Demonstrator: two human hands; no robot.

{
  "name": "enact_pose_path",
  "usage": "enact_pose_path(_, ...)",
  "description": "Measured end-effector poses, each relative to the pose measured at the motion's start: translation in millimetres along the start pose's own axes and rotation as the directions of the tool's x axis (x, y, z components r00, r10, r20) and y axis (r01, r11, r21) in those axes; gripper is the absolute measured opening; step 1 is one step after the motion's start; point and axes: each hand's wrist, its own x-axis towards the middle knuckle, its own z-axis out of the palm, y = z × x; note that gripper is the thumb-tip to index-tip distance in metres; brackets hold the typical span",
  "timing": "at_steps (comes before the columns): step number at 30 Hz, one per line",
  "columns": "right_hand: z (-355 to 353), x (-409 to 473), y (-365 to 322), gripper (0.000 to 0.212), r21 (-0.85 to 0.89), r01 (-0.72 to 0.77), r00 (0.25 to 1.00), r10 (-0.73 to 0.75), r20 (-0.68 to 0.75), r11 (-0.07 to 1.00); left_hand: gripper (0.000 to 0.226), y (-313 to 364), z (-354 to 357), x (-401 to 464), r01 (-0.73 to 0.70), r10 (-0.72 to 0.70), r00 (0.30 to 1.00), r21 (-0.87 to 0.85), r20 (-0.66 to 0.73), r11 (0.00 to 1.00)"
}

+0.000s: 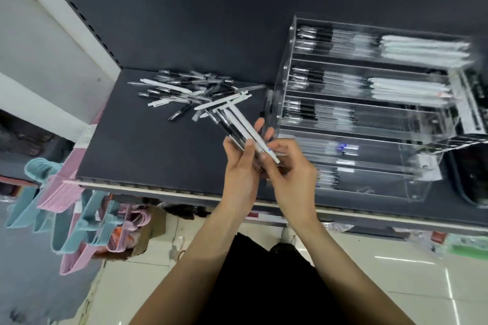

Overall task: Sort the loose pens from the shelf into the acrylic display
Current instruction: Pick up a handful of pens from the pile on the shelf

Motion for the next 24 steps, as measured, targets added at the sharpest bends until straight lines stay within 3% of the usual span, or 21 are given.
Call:
enact_pose_path(3, -41.6, 3.0, 6.8, 0.021, 0.106, -0.051, 0.998, 0.046, 0.051, 0.993, 0.017, -28.4, 24.4, -6.7, -0.009, 0.01, 1.0, 0.223, -0.001, 0.975)
enact_pose_path(6, -86.3, 8.9, 17.9, 0.022, 0.137, -0.055, 0.993, 0.039, 0.112, 0.989, 0.032, -52.5, 46.4, -12.7, 0.042, 0.0, 0.995, 0.409, -0.101, 0.911)
enact_pose_path(14, -176.1, 19.7, 43.4, 0.012, -0.085, 0.005, 0.967, 0.017, 0.255, 0.996, 0.027, -99.7, 106.3, -29.3, 0.143, -0.064, 0.968, 0.328, -0.242, 0.934)
enact_pose_path(18, -205.2, 31.0, 48.4, 0.013, -0.257, 0.093, 0.959, -0.017, 0.282, 0.962, 0.021, -109.7, 128.5, -26.3, 0.131, -0.025, 0.967, 0.409, -0.255, 0.903)
enact_pose_path(24, -236.8, 60.8, 46.5, 0.015, -0.165, 0.075, 0.962, -0.028, 0.273, 0.983, 0.023, -112.2, 156.7, -12.9, 0.063, 0.039, 0.984, 0.551, -0.171, 0.832)
